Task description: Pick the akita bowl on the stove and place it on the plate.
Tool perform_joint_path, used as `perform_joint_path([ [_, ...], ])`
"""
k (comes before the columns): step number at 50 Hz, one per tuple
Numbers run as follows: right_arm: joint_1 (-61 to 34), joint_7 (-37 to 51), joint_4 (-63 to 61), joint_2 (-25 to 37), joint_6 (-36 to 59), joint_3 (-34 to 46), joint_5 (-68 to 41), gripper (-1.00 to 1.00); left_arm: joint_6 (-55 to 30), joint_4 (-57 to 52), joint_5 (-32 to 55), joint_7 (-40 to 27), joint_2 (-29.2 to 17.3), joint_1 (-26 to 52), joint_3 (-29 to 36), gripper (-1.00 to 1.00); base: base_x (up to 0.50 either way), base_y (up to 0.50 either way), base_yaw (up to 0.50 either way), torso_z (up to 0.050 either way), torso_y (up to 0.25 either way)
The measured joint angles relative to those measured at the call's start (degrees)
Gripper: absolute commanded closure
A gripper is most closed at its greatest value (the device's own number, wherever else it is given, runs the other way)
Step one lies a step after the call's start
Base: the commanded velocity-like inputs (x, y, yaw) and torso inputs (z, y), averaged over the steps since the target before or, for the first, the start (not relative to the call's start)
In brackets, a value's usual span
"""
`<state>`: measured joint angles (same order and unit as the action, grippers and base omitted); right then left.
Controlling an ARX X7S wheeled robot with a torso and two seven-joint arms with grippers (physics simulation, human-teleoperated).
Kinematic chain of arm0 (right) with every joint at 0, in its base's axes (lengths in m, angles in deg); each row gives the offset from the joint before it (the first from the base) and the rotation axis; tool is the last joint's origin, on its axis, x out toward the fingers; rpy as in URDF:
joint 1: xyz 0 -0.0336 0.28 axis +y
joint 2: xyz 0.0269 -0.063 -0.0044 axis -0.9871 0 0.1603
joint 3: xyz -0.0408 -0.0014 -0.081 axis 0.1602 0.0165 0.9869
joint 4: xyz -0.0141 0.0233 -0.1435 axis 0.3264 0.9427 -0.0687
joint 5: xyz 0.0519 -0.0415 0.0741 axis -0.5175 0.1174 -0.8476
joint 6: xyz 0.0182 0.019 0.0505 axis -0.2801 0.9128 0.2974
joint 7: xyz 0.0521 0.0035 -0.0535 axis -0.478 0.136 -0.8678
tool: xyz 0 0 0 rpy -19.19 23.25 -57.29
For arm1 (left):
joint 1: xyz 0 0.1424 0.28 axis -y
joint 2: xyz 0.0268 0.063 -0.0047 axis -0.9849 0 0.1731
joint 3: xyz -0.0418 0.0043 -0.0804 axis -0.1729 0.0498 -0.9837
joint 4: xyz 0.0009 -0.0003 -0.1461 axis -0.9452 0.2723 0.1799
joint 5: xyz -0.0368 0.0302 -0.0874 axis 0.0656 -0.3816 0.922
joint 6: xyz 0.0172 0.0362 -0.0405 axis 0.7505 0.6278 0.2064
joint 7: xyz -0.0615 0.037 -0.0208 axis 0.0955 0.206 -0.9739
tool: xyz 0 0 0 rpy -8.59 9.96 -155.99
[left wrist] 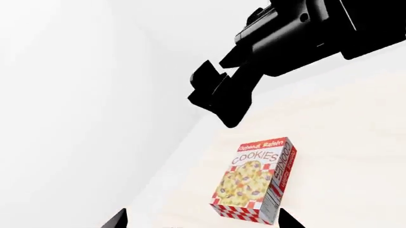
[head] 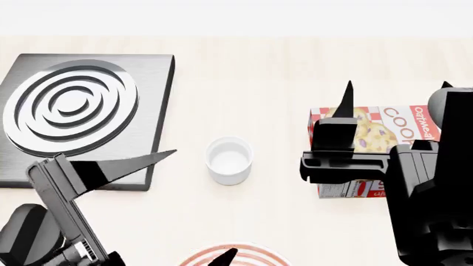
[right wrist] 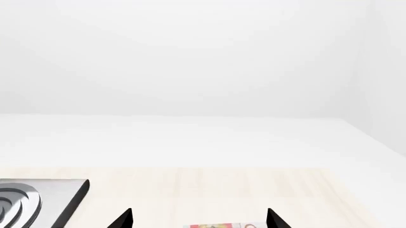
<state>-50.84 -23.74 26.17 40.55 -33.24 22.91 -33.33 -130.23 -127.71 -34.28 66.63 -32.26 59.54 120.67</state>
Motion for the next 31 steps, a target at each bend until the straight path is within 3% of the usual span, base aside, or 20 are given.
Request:
perform_joint_path([
  [14,0.09,-0.11,0.08,0.09,-0.26,0.20,0.16,-1.00,0.01,3.71,9.64,-2.83,0.71,0.10,-12.16,-1.00,0.00,0.00,0.00,0.000,0.000],
  [31,-0.29,0.43,0.04,0.27,-0.21,0.37,-0.51,-1.00,0.13,8.60,16.85,-5.25,1.45,0.33,-22.31,-1.00,0.00,0.00,0.00,0.000,0.000],
])
